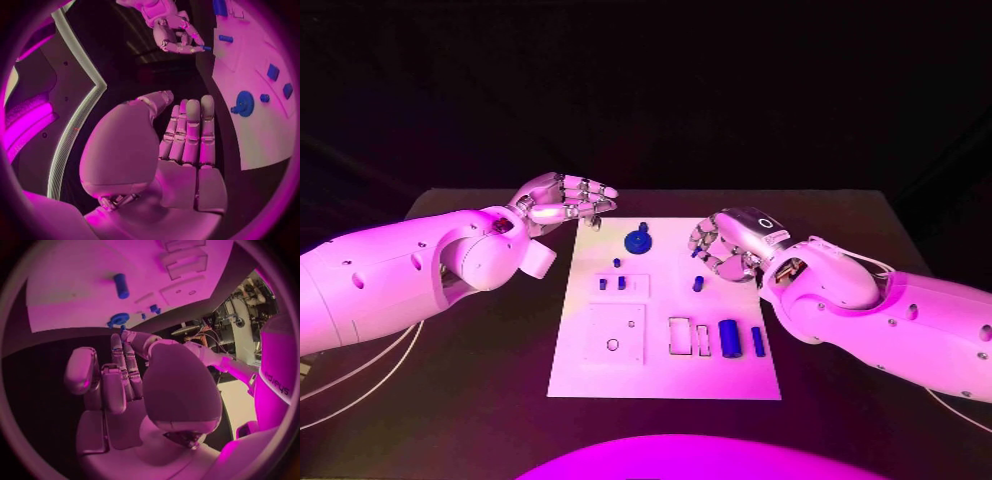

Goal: Assemble the parts on the task board

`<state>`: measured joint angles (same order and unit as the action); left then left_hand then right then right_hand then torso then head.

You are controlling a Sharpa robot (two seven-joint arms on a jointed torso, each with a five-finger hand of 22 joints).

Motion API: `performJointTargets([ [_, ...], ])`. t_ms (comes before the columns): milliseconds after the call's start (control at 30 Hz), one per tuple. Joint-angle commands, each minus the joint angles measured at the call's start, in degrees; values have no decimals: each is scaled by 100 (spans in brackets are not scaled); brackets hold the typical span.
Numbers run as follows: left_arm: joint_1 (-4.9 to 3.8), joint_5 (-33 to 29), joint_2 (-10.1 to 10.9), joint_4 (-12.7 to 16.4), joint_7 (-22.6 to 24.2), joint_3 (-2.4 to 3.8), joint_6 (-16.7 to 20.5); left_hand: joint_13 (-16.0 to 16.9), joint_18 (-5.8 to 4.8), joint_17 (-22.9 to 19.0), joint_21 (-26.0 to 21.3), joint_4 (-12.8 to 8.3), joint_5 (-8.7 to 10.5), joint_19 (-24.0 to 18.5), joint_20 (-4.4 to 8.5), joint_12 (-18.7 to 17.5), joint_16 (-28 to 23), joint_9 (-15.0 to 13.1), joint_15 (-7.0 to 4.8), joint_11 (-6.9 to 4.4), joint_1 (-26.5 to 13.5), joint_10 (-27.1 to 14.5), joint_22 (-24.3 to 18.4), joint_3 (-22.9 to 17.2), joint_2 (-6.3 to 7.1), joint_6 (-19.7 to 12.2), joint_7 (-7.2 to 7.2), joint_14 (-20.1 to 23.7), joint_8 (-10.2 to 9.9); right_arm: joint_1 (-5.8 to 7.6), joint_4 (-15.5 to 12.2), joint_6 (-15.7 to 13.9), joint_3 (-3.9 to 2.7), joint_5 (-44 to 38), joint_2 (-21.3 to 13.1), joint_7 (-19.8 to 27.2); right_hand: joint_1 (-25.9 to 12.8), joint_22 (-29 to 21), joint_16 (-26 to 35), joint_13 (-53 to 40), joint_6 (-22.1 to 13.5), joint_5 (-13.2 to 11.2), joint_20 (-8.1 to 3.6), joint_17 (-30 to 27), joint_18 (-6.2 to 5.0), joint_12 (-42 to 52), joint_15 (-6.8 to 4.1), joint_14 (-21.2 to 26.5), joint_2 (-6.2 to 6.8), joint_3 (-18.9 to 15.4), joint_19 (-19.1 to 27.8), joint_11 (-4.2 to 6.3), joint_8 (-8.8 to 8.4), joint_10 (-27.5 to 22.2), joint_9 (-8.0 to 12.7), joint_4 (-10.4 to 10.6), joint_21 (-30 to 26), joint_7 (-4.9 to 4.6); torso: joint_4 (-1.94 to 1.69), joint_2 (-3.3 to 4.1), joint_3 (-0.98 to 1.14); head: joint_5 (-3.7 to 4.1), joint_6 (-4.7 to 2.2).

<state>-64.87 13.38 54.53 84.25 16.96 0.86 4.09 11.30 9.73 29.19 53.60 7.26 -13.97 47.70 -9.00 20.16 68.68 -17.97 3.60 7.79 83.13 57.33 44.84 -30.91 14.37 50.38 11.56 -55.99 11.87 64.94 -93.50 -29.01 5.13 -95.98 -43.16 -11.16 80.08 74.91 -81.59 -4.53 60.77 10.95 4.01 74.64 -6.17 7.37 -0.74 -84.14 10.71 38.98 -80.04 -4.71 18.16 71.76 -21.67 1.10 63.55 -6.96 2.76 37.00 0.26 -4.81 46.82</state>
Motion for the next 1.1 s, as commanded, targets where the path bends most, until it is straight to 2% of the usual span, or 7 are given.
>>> performJointTargets([
  [33,-4,1,-30,22,47,5,13,9,69,-8,-36,-27,-30,-29,-28,24,-31,7,13,-5,26,-54,-9,23,-19,-43,-3,26,4,-59,-172,-58,2,93,85,197,-30,430,-19,-1,27,-2,3,-5,115,-14,-36,-310,0,23,-47,154,19,193,-8,-2,8,-9,-4,0,-6,-90,7],
  [233,-4,-66,-62,61,145,5,182,11,69,-9,-37,-28,-30,-30,-30,27,-31,7,15,-4,26,-59,-9,25,-20,-46,-2,27,5,-230,-272,90,38,24,402,228,-34,427,-12,0,24,-5,6,-20,113,-24,-39,-307,-4,34,-41,153,16,194,-10,-9,-7,-12,-7,8,-18,-238,47],
  [467,-5,-146,-98,101,203,4,318,14,68,-10,-42,-25,-28,-35,-34,35,-32,8,20,1,15,-71,-11,36,-16,-53,2,33,9,-428,-40,296,106,-58,822,202,-38,416,-5,1,19,-6,7,-33,106,-31,-40,-304,-6,41,-28,151,14,193,-12,-13,-40,-15,-19,14,-19,-360,86],
  [567,-6,-158,-111,123,211,4,341,14,68,-10,-42,-25,-28,-35,-34,35,-32,8,20,1,15,-71,-11,36,-16,-53,2,33,9,-487,99,369,128,-87,970,185,-47,417,-1,3,13,-14,10,-40,106,-43,-39,-301,-10,49,-25,147,10,193,-15,-18,-45,-20,-10,12,-15,-423,109],
  [733,-6,-167,-131,138,196,4,349,16,67,-11,-45,-23,-28,-37,-36,39,-33,8,22,2,11,-76,-11,40,-15,-56,2,36,11,-555,242,468,155,-117,1117,165,-55,416,-1,3,10,-23,13,-43,104,-51,-38,-299,-13,54,-20,145,8,194,-17,-22,-55,-24,-22,16,-11,-517,181],
  [933,-7,-169,-140,140,166,4,339,19,67,-12,-52,-21,-28,-43,-40,45,-34,9,26,6,3,-93,-13,48,-12,-65,5,43,14,-607,255,598,172,-161,1185,130,-55,416,-1,3,10,-23,13,-43,104,-51,-38,-299,-13,54,-20,145,8,194,-17,-22,-55,-24,10,18,1,-594,245],
  [1100,-8,-181,-145,133,147,4,321,28,66,-16,-72,-17,-31,-58,-52,60,-38,18,39,21,-8,-144,-20,64,-11,-119,22,68,7,-626,234,705,183,-173,1205,95,-61,419,0,3,7,-33,15,-45,104,-58,-37,-298,-15,58,-19,144,6,196,-20,-27,-54,-26,4,21,4,-649,292],
])
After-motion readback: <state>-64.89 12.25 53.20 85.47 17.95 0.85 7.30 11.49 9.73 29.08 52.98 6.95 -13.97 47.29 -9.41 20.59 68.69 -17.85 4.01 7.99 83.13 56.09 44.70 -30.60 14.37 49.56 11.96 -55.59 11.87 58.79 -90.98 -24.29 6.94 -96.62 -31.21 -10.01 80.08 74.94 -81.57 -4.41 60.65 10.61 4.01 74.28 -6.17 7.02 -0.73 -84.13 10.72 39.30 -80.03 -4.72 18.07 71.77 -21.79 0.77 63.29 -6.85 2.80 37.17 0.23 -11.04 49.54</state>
